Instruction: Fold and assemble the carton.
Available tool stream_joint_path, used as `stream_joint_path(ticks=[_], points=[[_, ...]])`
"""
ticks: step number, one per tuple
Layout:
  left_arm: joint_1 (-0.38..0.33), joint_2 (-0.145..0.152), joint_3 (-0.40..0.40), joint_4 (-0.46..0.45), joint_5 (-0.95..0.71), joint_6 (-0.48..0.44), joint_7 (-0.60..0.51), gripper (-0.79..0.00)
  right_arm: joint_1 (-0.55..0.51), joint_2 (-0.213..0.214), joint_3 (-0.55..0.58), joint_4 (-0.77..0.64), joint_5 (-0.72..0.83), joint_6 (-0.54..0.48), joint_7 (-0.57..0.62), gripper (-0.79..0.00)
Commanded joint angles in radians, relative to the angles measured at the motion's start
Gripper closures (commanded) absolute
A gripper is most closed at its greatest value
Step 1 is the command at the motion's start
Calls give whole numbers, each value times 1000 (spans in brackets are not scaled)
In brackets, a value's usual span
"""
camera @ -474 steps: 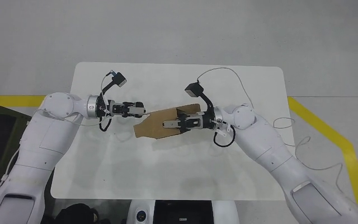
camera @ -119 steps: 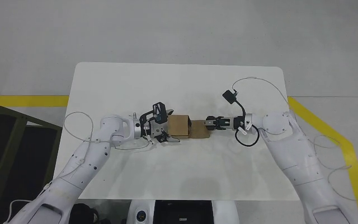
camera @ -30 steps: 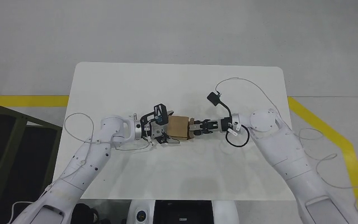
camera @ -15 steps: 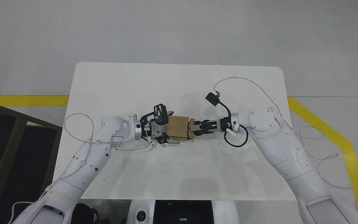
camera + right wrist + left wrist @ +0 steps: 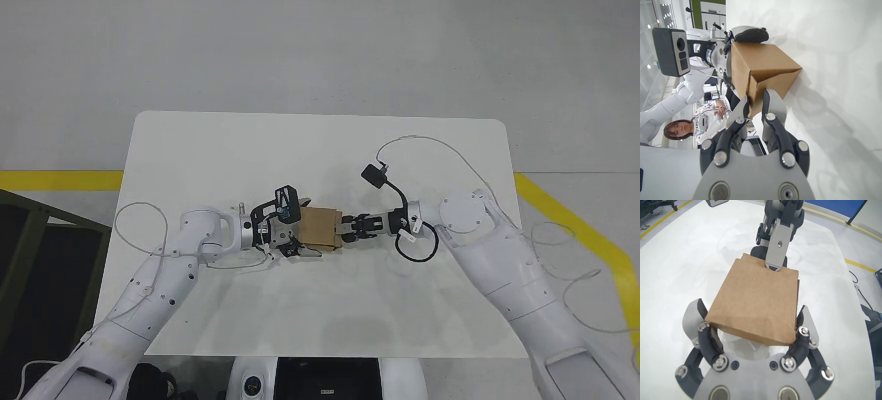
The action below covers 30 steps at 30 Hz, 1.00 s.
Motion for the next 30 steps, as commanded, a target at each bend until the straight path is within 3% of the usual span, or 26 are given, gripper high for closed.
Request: stream_joint_path(ticks=[1, 6, 13, 23, 27, 30], points=[[0, 0, -1, 0, 3, 1, 1, -785, 6, -3, -8, 3, 5, -4, -1, -129], [1, 0, -2, 0, 6, -1, 1, -785, 15, -12, -22, 15, 37, -36, 2, -142], [2, -1, -3, 2, 6, -2, -1, -785, 13, -11, -13, 35, 48, -59, 6, -262], [2, -2, -5, 5, 0, -2, -6, -785, -35, 12, 50, -8, 58, -72, 16, -249], [2, -2, -5, 4, 0, -1, -10, -785, -58, 23, 75, -22, 46, -62, 21, -166], [2, -3, -5, 4, 0, -2, -11, -785, -72, 30, 87, -32, 28, -45, 30, -12]])
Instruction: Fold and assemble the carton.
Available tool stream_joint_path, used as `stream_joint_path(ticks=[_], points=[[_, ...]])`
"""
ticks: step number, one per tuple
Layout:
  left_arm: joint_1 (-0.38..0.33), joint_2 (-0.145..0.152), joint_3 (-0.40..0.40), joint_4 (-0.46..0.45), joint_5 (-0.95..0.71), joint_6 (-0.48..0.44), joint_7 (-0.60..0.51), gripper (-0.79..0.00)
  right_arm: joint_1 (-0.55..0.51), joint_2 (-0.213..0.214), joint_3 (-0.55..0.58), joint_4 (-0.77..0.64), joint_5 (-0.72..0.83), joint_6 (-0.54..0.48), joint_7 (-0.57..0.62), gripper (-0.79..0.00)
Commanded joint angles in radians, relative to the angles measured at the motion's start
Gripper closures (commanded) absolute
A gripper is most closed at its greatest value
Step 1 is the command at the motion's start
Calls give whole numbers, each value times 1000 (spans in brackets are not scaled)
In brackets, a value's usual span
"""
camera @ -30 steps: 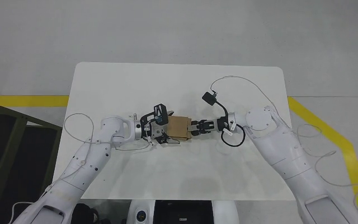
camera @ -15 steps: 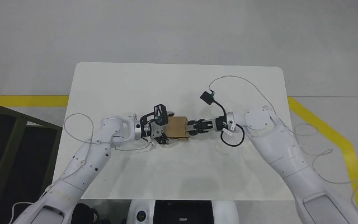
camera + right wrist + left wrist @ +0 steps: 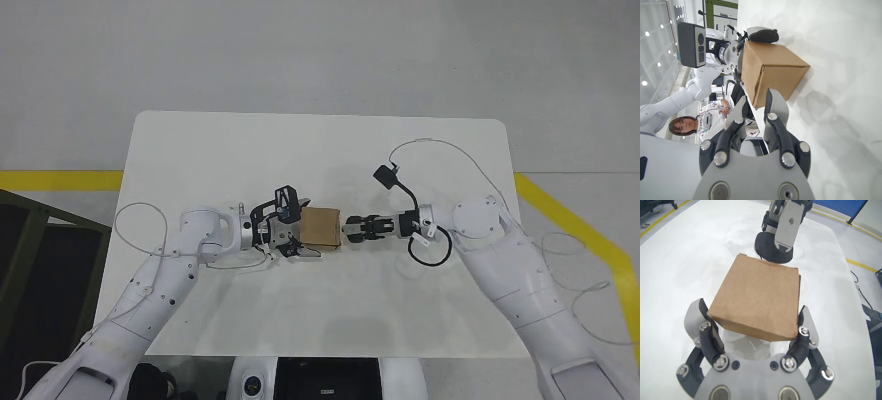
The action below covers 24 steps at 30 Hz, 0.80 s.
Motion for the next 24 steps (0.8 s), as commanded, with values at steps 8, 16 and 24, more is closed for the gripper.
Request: stream_joint_path(ticks=[8, 16, 24], points=[[-1, -2, 2, 1, -2, -2, -2, -785, 0, -5, -35, -25, -8, 26, 12, 0], [0, -2, 0, 1, 0, -1, -2, -785, 29, -18, -70, 8, 6, 13, 1, 0], [3, -2, -4, -4, 4, -1, -1, -785, 43, -26, -89, 25, 15, -3, -3, 0]])
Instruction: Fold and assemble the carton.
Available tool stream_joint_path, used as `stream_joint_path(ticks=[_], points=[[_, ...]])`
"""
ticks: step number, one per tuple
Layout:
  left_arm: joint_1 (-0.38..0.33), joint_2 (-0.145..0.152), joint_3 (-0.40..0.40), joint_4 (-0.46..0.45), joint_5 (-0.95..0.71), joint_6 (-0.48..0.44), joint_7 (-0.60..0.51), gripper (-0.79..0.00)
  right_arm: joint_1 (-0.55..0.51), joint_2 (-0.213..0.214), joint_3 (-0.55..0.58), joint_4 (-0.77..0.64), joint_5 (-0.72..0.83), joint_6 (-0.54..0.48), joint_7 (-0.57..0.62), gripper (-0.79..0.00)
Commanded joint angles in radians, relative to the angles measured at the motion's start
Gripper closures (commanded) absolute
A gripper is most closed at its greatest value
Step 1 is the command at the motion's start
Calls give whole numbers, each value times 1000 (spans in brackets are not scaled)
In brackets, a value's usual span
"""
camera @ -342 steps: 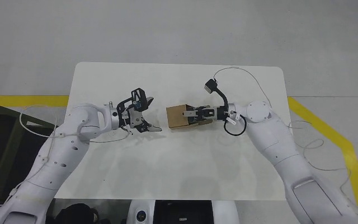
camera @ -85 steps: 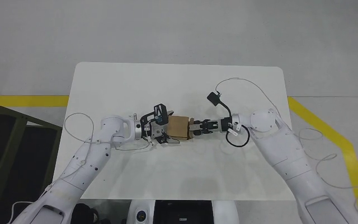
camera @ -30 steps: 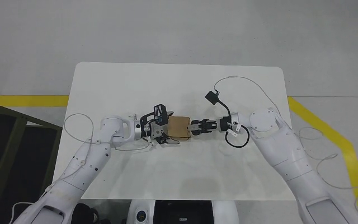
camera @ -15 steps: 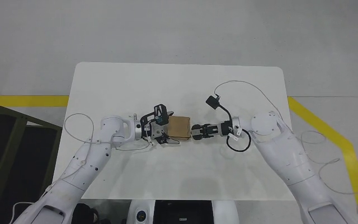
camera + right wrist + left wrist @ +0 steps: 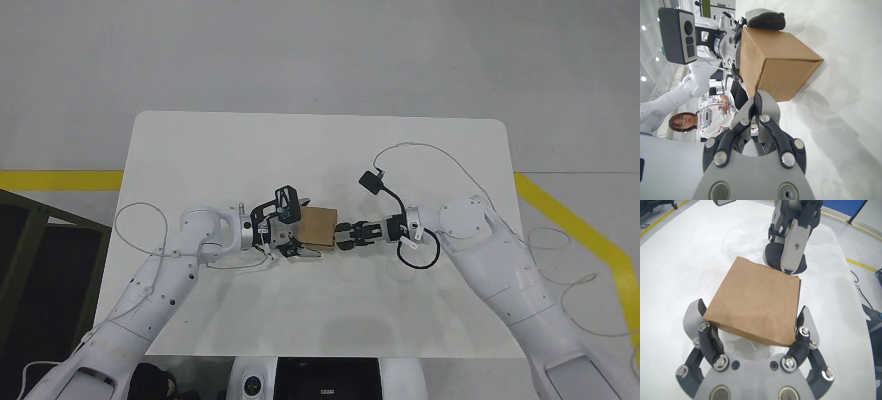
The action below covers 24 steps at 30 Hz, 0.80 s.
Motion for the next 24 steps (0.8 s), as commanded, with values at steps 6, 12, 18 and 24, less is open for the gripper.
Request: stream_joint_path(ticks=[6, 12, 18, 24], points=[[4, 1, -7, 2, -5, -1, 5, -785, 6, -1, 3, 11, 5, -13, -3, 0], [16, 11, -47, 3, -64, -45, 15, -785, -20, 16, 58, -11, 3, -38, -12, -40], [47, 26, -107, -33, -138, -69, 10, -785, -55, 33, 104, -43, -16, -49, -27, -129], [72, 39, -166, -90, -213, -63, -10, -785, -70, 41, 131, -72, -32, -98, -57, -320]])
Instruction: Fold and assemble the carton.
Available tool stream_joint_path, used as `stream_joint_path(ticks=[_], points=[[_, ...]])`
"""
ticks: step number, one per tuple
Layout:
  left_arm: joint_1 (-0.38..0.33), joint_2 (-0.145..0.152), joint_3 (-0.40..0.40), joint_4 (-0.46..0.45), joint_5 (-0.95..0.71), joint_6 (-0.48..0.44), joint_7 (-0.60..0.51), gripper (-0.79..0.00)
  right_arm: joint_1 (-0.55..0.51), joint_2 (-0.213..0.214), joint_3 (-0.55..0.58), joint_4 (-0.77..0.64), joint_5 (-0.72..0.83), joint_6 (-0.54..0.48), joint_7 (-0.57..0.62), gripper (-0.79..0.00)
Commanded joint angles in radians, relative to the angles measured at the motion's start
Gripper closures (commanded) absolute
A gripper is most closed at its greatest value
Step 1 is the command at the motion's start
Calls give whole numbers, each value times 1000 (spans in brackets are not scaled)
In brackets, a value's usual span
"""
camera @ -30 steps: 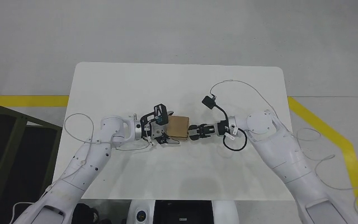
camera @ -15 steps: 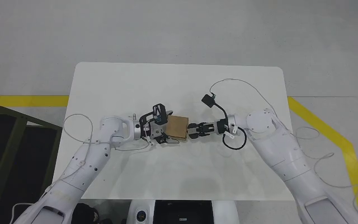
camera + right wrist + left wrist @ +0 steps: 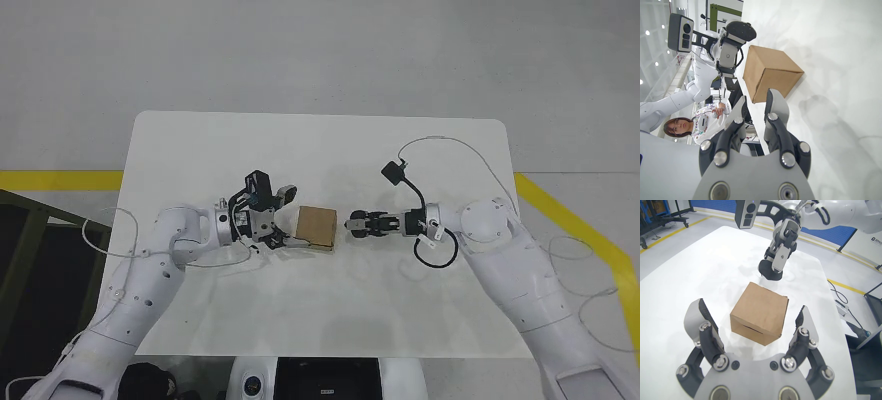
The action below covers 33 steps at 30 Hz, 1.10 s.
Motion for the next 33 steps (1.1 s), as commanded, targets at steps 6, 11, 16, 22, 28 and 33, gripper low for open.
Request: stream_joint_path(ticks=[6, 11, 16, 22, 28, 33], points=[[33, 21, -105, -69, -74, 58, -50, -785, 0, 2, 23, -11, -51, -187, -95, -770], [41, 34, -162, -89, -120, 72, -115, -785, 10, 2, 40, 14, -129, -334, -194, -785], [30, 47, -217, -96, -161, 77, -177, -785, 38, 7, 76, 36, -261, -431, -298, -785], [20, 62, -272, -98, -199, 65, -225, -785, 65, 20, 146, 18, -453, -453, -416, -785], [19, 71, -315, -113, -225, 74, -228, -785, 71, 29, 194, 22, -525, -417, -489, -785], [25, 75, -324, -135, -230, 75, -227, -785, 91, 35, 215, 28, -559, -418, -514, -785]])
